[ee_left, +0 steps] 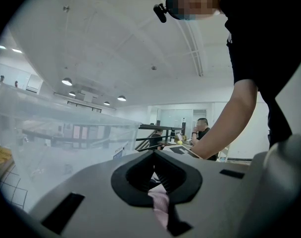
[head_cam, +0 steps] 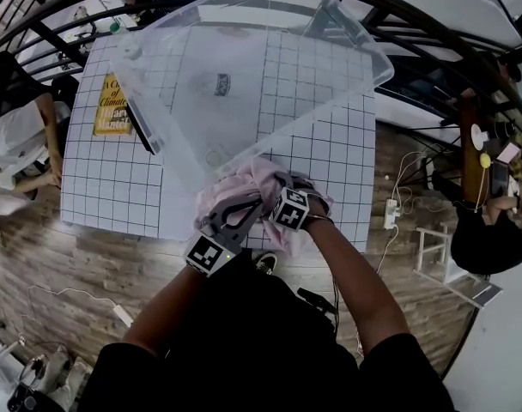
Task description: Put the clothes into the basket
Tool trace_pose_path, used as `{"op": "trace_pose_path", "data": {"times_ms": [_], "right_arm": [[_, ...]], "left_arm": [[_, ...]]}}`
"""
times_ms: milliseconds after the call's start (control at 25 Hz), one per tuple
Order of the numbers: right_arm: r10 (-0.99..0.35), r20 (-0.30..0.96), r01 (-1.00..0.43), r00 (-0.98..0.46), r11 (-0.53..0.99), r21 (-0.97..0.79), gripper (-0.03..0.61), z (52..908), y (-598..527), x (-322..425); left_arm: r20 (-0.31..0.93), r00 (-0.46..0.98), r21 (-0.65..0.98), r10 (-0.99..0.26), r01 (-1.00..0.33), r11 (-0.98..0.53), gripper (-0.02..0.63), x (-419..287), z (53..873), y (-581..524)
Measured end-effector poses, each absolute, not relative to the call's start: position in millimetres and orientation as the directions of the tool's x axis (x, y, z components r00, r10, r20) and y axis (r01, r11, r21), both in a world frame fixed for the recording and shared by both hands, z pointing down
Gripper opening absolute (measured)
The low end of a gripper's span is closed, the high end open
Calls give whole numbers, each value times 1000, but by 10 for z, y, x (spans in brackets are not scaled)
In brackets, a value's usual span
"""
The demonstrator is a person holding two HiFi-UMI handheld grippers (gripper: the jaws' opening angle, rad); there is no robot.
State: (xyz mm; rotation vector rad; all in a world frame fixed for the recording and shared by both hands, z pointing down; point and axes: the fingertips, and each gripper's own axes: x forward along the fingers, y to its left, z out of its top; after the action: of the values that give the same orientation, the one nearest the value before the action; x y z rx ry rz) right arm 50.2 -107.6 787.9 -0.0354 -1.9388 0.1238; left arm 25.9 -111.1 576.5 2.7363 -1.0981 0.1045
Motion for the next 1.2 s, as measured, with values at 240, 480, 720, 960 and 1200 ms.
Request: {"op": "trace_pose_path", "data": {"times_ms": [240, 480, 720, 960, 1200], "right_arm": [[108, 932, -35, -345, 991, -128, 522, 8009, -1102, 467], [138, 929, -32, -344, 987, -158, 529, 8072, -1084, 381], [142, 934, -30, -329, 987, -160, 535, 8169, -1078, 330], [118, 944, -36, -308, 990, -136, 533, 8249, -1114, 312], [105, 951, -29, -291, 993, -118, 519, 8261, -1112, 317]], "left_arm": [[145, 714, 154, -685, -700, -698, 4, 241, 5802, -1117], [145, 709, 153, -690, -705, -692, 3, 227, 5845, -1157], [143, 708, 154, -692, -706, -691, 3, 208, 5847, -1188], [145, 704, 164, -695, -710, -685, 3, 179, 5856, -1204], [144, 700, 158, -699, -714, -682, 3, 146, 5850, -1213]]}}
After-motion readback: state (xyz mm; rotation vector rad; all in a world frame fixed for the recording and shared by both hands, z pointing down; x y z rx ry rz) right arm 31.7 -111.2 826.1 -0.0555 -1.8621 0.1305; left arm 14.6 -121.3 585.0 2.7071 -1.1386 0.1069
